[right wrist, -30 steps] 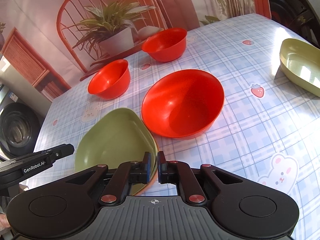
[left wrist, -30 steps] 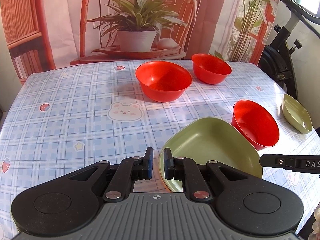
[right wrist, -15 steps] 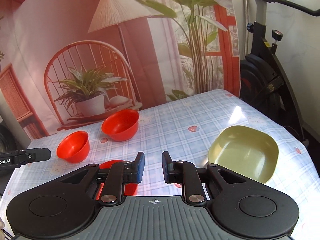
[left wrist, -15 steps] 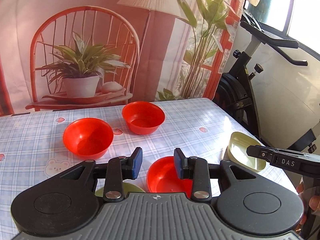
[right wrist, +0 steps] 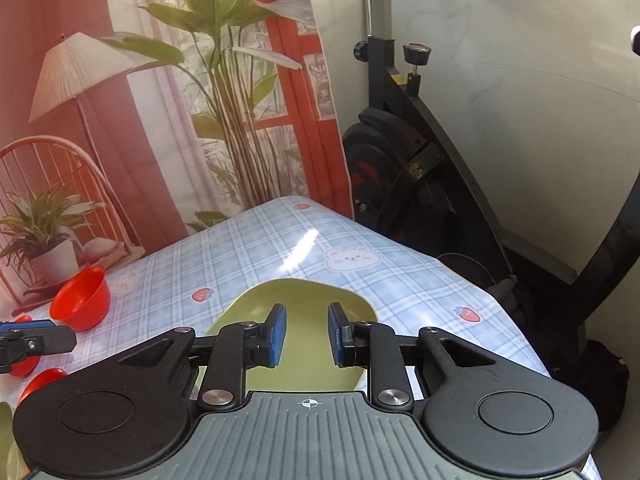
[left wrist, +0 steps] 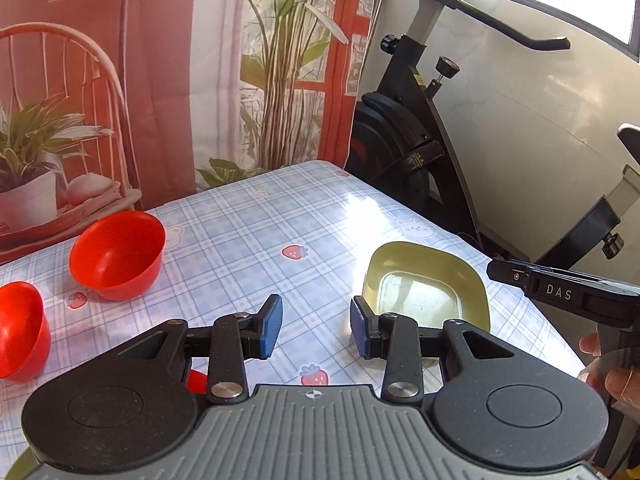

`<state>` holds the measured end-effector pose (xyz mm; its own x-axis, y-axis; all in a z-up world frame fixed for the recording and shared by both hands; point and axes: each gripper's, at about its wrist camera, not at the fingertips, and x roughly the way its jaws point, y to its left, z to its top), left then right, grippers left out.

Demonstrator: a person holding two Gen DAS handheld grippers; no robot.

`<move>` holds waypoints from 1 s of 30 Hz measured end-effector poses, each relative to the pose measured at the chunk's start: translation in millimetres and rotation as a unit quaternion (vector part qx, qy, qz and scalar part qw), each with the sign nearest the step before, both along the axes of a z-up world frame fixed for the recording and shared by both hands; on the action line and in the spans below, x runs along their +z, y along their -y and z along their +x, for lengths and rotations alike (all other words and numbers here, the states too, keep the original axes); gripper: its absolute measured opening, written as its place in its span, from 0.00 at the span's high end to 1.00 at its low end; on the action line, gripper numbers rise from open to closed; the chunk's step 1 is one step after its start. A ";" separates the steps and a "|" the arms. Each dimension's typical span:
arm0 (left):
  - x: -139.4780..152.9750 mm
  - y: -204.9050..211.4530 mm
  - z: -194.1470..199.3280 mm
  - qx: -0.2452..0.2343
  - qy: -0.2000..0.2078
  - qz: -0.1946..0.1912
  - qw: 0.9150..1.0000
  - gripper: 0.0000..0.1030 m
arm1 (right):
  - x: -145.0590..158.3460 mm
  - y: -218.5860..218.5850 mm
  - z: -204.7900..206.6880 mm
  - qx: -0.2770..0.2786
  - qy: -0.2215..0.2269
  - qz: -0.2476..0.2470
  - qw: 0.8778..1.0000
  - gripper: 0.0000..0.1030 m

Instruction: Organize plates and bowls

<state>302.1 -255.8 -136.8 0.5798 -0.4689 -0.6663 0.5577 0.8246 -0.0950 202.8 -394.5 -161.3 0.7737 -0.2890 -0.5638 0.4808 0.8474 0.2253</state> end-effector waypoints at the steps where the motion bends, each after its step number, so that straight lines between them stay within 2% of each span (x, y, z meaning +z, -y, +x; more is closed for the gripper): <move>1: -4.7 7.3 3.6 -0.003 -0.003 0.003 1.000 0.62 | -4.9 5.9 0.5 -0.007 -0.002 0.001 1.000 0.78; 4: -17.9 25.1 14.7 -0.003 -0.015 0.004 1.000 0.61 | -17.5 19.7 4.0 -0.019 -0.011 0.001 1.000 0.78; 9: -35.1 44.6 26.0 -0.016 -0.026 0.008 0.999 0.55 | -37.3 35.7 13.6 -0.029 -0.022 0.014 0.999 0.78; 17: -59.3 62.3 38.7 -0.021 -0.057 0.019 0.998 0.55 | -57.4 39.8 21.6 -0.028 -0.029 0.037 0.998 0.81; 22: -69.8 61.9 43.3 -0.017 -0.072 0.009 0.997 0.56 | -64.9 38.3 22.1 -0.030 -0.035 0.046 0.998 0.88; 26: -72.4 57.1 42.5 -0.022 -0.087 -0.003 0.996 0.83 | -67.5 34.5 18.6 -0.033 -0.032 0.051 0.998 0.90; 28: -69.8 58.9 38.8 -0.030 -0.081 0.004 0.996 0.91 | -66.8 32.7 16.5 -0.030 -0.029 0.058 0.997 0.90; 30: -66.4 59.1 32.4 -0.034 -0.071 0.015 0.997 0.91 | -64.6 28.5 15.3 -0.031 -0.031 0.055 0.998 0.91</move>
